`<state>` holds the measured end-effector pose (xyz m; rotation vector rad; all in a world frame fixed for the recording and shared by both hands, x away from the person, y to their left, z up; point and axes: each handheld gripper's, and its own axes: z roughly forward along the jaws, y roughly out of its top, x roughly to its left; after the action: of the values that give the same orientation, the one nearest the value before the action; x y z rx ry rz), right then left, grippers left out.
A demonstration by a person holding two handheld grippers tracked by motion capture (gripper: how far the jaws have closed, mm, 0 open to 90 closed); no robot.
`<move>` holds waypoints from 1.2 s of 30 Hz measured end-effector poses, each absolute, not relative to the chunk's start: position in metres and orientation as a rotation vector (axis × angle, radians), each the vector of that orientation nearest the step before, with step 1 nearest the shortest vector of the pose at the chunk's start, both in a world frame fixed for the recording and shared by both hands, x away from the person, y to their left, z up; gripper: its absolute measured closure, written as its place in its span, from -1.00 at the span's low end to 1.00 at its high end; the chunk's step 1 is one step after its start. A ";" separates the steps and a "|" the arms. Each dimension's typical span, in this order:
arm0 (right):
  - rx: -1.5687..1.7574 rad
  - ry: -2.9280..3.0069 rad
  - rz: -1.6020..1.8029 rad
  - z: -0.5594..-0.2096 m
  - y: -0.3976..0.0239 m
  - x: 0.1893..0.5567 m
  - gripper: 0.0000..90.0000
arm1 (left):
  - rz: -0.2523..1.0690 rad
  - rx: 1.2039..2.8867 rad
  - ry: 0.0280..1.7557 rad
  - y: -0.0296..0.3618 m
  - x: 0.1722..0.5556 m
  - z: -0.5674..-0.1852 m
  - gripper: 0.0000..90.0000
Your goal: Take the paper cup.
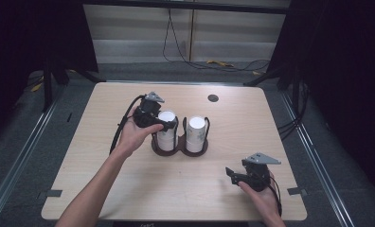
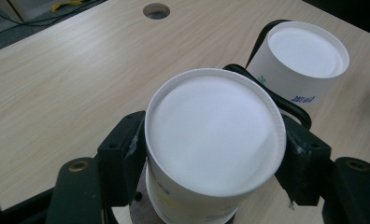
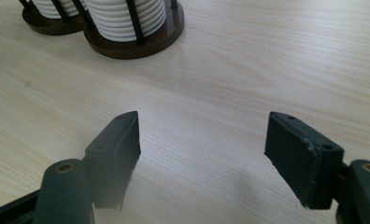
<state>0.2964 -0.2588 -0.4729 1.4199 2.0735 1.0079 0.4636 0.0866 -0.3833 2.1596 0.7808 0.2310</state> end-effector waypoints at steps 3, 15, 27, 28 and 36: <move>1.420 2.074 1.009 -0.473 -0.259 0.296 -0.41 | 0.225 2.165 0.778 0.087 0.464 -0.383 -0.25; 1.420 2.074 1.007 -0.473 -0.259 0.296 -0.40 | 0.245 2.168 0.786 0.088 0.464 -0.381 -0.24; 1.422 2.077 1.005 -0.473 -0.259 0.297 -0.40 | 0.272 2.135 0.757 0.089 0.459 -0.370 -0.24; 1.423 2.075 1.007 -0.473 -0.259 0.296 -0.40 | 0.270 2.129 0.752 0.090 0.459 -0.369 -0.24; 1.423 2.075 1.008 -0.473 -0.259 0.297 -0.40 | 0.275 2.105 0.745 0.095 0.456 -0.367 -0.24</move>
<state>0.2965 -0.2585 -0.4729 1.4227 2.0752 1.0076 0.4557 0.0952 -0.3668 2.1049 0.7447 0.2754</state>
